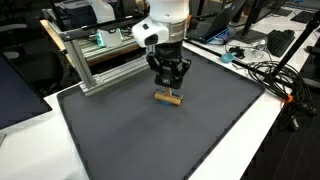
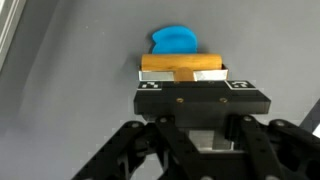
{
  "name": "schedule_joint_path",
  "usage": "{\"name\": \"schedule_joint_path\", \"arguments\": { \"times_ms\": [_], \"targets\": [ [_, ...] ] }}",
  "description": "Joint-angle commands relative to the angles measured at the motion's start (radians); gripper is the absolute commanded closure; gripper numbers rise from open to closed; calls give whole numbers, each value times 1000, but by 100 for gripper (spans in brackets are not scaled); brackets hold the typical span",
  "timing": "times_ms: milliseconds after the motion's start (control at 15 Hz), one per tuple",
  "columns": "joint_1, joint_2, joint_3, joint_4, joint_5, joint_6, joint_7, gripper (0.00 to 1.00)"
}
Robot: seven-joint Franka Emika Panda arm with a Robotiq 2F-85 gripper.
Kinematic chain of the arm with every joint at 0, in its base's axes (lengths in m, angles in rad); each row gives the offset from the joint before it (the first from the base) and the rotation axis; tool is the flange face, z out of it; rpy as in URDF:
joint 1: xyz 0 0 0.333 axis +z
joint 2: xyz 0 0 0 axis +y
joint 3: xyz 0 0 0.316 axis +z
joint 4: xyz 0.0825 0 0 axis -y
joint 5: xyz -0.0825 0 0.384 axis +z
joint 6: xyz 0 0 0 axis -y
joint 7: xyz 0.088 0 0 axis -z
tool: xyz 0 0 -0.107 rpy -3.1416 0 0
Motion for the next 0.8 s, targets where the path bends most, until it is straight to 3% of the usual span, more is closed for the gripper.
{"name": "schedule_joint_path", "arguments": {
  "times_ms": [0, 267, 733],
  "targets": [
    [-11, 91, -23, 56, -41, 108, -29, 78],
    [-11, 117, -43, 78, -68, 161, -16, 78],
    [0, 31, -43, 73, -103, 28, -34, 78]
  ]
}}
